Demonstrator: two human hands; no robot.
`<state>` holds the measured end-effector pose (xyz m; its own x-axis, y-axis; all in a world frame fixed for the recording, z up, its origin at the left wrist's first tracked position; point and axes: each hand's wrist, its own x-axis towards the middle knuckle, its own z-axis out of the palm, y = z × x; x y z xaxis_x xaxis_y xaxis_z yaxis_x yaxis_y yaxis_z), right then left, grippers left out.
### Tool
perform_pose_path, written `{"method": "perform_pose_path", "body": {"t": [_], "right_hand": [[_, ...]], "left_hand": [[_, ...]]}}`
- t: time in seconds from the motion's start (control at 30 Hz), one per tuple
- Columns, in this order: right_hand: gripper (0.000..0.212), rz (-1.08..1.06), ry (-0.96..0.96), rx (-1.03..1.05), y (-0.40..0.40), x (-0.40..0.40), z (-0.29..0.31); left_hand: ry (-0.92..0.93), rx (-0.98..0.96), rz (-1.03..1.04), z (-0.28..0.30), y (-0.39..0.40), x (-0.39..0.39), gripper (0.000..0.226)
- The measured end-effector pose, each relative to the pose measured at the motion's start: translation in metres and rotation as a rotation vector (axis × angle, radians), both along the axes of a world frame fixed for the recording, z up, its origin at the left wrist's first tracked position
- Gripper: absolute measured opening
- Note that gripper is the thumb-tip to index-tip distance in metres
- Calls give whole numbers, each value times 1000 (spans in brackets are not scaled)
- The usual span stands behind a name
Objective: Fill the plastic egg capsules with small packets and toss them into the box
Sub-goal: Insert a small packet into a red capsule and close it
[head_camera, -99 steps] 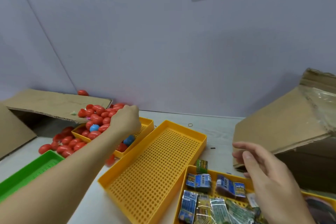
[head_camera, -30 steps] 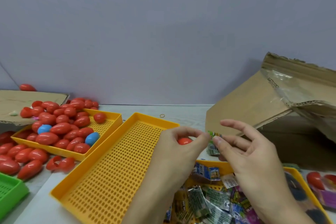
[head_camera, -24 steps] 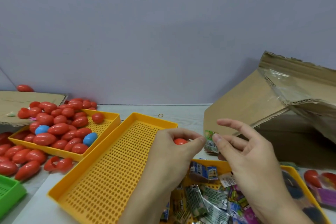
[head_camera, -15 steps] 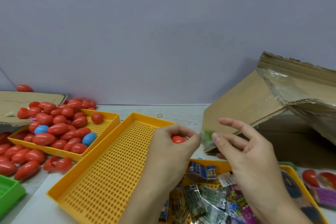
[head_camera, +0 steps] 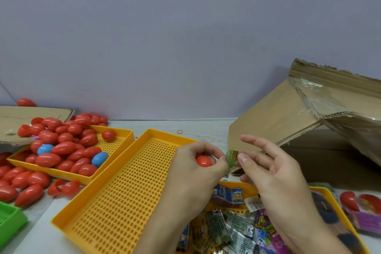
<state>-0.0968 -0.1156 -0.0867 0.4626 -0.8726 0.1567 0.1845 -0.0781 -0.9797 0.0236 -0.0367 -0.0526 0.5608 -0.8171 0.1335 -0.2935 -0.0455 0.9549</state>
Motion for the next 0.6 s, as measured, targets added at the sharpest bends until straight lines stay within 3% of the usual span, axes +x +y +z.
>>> {"method": "perform_pose_path", "body": {"t": [0.23, 0.6], "right_hand": [[43, 53, 18, -67, 3, -1, 4], [36, -61, -32, -73, 5, -2, 9]], "left_hand": [[-35, -2, 12, -3, 1, 2, 8], [40, -59, -60, 1, 2, 1, 19]]}}
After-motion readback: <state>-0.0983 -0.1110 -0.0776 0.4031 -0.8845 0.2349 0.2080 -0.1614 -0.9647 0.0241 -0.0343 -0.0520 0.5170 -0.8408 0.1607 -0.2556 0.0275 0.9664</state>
